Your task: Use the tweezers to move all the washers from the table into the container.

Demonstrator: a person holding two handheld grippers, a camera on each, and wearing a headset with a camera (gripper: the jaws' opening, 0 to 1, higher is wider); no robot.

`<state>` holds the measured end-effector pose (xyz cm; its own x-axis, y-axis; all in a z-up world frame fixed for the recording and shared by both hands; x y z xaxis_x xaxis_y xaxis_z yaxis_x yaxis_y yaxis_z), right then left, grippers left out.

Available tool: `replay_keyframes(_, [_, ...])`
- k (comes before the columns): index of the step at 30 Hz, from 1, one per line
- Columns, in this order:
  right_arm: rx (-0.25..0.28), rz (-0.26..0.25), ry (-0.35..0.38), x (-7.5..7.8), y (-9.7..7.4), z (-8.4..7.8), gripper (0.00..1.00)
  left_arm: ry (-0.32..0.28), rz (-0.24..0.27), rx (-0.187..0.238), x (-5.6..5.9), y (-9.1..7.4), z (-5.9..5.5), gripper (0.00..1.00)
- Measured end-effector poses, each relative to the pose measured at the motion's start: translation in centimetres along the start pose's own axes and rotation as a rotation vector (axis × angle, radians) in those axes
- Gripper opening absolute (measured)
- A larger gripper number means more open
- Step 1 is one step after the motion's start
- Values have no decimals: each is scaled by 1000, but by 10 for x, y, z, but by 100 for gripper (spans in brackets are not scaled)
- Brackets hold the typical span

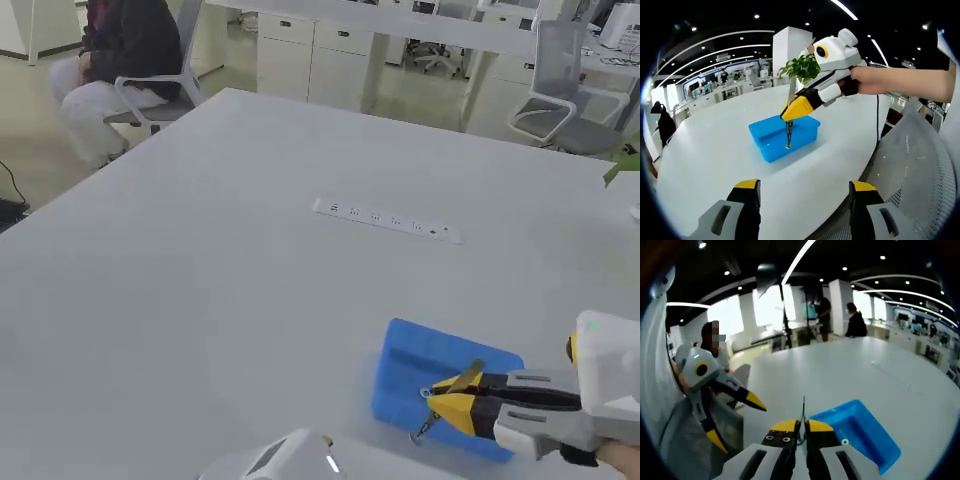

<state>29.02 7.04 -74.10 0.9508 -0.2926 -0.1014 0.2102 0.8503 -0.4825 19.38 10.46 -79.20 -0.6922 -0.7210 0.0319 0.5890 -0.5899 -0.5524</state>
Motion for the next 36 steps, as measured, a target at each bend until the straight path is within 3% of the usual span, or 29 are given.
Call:
replay_keyframes(3, [20,-12,8,6,0,9,3,-2,2,2,0,0,0,72])
replay_keyframes(12, [1,-60,29,31,13,19,3,-4,6,3,-1,-1,1,72])
replay_keyframes(19, [-26,-134,128,57,22,10,3,-6,7,3,-2,0,0,72])
replay_keyframes(24, [-29,-158,174,71,27,6,3,-6,8,2,-2,0,0,72])
replay_keyframes(30, [-88,-163,161,84,41,-10,3,1,14,7,-2,-1,1,71])
replay_keyframes(36, [-151,-154,118,83,49,-23,3,3,26,9,-4,-2,1,71])
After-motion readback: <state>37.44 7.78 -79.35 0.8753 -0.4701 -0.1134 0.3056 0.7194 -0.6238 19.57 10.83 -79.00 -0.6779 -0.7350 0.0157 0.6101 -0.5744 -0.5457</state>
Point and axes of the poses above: the centre of the closed fingertips' face, and the gripper's own axes: y roughly forward along the fingers, x roughly to its right, z roughly out of its top, the point moved 1 cm from there along -y, roughly backward along the fingers, and after that the axes turned 2 degrees about -z, right-handed, at the moved point
